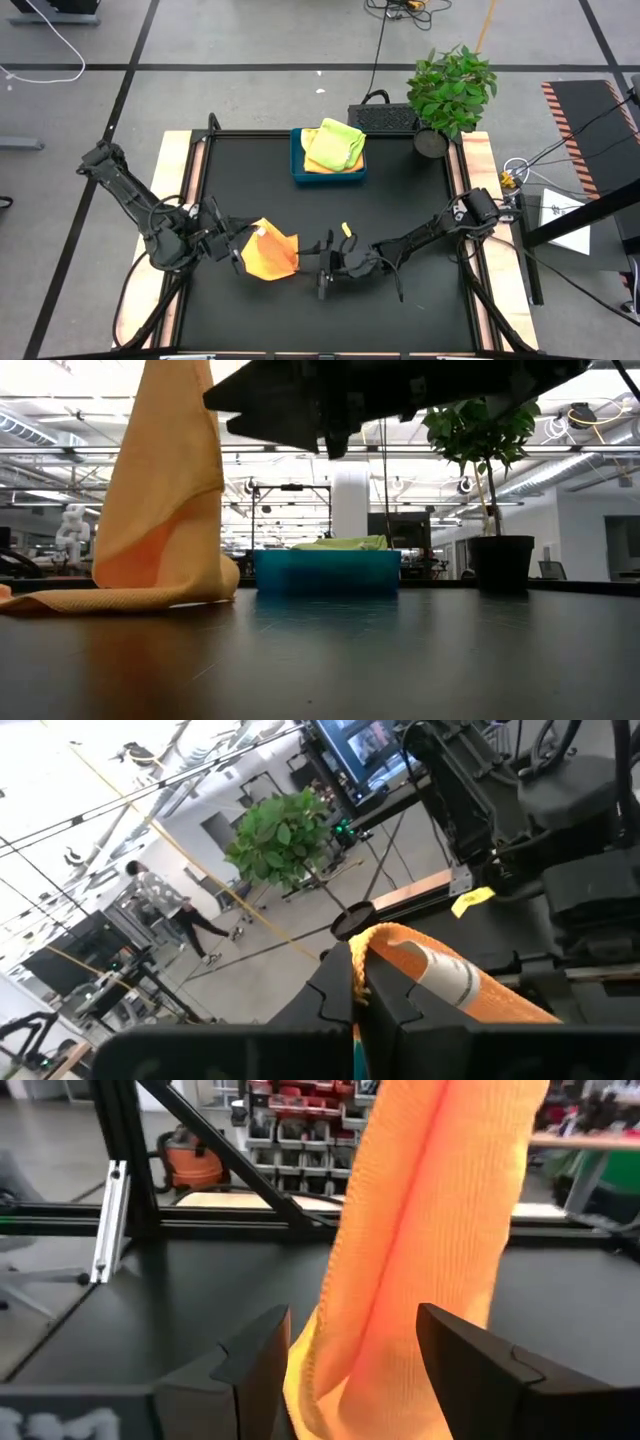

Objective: Fold microfiber towels
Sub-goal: Fold the orange microfiber cloth

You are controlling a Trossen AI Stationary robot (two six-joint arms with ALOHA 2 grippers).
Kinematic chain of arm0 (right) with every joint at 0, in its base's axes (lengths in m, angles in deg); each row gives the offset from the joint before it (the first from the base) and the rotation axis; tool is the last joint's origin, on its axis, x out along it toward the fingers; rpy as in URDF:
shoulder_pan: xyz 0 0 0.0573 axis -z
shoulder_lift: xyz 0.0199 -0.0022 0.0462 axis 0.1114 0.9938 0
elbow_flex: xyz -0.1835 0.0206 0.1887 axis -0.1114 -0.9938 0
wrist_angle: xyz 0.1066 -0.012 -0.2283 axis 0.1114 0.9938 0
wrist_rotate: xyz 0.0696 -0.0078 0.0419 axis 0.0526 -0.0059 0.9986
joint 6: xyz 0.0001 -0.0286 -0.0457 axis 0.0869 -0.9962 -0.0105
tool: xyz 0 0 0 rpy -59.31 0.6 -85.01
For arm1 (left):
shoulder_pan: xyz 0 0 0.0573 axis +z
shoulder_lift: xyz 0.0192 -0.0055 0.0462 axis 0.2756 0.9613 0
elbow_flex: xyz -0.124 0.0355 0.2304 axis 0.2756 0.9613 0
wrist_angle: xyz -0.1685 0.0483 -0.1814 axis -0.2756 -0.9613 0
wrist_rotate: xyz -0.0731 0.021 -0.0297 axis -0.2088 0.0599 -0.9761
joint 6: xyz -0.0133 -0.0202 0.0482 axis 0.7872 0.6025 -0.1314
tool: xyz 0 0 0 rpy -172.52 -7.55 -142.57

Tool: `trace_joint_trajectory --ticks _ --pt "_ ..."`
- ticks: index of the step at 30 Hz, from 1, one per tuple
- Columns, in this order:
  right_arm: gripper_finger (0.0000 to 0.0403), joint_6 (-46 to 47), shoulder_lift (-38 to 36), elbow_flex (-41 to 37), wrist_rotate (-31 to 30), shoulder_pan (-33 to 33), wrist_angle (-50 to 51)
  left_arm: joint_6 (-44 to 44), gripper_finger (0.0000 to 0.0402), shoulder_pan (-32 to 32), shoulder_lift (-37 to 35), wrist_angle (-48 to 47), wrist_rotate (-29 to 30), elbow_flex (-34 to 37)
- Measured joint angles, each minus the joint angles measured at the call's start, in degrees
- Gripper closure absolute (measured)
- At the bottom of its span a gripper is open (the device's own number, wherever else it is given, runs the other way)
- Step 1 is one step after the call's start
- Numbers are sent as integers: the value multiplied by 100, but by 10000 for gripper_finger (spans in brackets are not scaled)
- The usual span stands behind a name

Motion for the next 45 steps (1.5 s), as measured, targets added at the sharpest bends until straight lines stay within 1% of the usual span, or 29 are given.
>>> trace_joint_trajectory --ticks 3,4,9,11,18,25,27,29,31,35,36,38,40,42,45 --pt "192 228 7 0 360 45 -99 49 399 81 0 -16 -3 0" --pt "192 266 15 0 384 44 -166 52 398 100 0 -53 -4 0" --pt "192 428 39 2 374 32 -22 96 399 172 0 -94 -6 0" --pt "192 471 149 5 379 67 -160 93 398 180 0 -98 -6 0" --pt "193 499 922 521 398 114 -224 113 397 177 0 -110 -76 0" --pt "196 493 999 627 369 50 -127 273 395 169 0 -439 -69 0" --pt "210 486 990 627 367 5 -132 296 398 169 0 -443 -69 0" --pt "236 480 990 627 365 -26 -124 310 397 169 0 -443 -68 0" --pt "276 480 990 627 365 -31 -62 312 394 169 0 -443 -60 0" --pt "376 474 990 627 373 -47 19 319 398 169 0 -443 -47 0" --pt "389 450 990 627 375 -55 9 337 399 169 0 -443 -47 0" --pt "393 440 964 626 378 -71 32 351 396 169 0 -443 -45 0" --pt "397 435 826 621 389 -110 287 343 394 166 0 -443 -42 0" --pt "401 426 500 620 368 -179 830 334 397 144 0 -431 -5 0" --pt "402 520 -214 619 363 -348 1666 204 398 -78 0 -224 25 4"
